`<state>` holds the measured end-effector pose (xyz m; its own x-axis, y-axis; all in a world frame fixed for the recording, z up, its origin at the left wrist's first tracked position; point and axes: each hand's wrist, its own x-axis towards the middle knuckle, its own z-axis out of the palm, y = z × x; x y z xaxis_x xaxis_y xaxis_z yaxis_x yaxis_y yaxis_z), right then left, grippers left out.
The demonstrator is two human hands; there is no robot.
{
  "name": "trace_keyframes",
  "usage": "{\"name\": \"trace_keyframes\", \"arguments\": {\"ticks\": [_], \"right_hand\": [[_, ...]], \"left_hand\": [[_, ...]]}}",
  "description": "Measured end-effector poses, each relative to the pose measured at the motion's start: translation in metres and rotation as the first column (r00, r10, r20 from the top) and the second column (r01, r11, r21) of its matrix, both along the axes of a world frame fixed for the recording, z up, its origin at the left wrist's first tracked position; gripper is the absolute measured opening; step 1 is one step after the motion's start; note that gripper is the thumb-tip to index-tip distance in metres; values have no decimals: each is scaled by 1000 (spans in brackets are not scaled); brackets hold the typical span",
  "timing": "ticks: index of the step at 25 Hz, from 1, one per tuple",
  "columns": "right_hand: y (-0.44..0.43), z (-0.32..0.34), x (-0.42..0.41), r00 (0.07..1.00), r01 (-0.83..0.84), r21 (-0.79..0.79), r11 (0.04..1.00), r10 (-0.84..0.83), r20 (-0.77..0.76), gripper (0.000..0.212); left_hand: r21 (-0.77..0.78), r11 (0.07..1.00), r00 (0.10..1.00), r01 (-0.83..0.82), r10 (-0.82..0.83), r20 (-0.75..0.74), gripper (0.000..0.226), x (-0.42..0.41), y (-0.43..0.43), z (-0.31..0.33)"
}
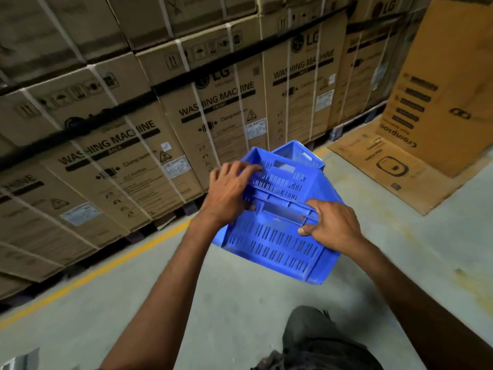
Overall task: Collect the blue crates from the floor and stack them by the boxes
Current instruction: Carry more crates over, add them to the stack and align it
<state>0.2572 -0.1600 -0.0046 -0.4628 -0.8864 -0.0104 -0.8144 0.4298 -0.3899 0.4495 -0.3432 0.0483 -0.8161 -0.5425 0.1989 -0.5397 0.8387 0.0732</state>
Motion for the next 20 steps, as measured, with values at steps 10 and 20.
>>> {"name": "trace_keyframes", "arguments": {"ticks": [10, 20], "right_hand": [[-192, -32, -68, 949, 293, 50, 955, -296, 107, 61], [-373, -74, -56, 907, 420, 89, 903, -416, -59, 46]], "left_hand": [[483, 867, 972, -124, 203, -115, 87, -61, -215, -109], [524, 819, 972, -234, 206, 112, 76, -78, -427, -174]]}}
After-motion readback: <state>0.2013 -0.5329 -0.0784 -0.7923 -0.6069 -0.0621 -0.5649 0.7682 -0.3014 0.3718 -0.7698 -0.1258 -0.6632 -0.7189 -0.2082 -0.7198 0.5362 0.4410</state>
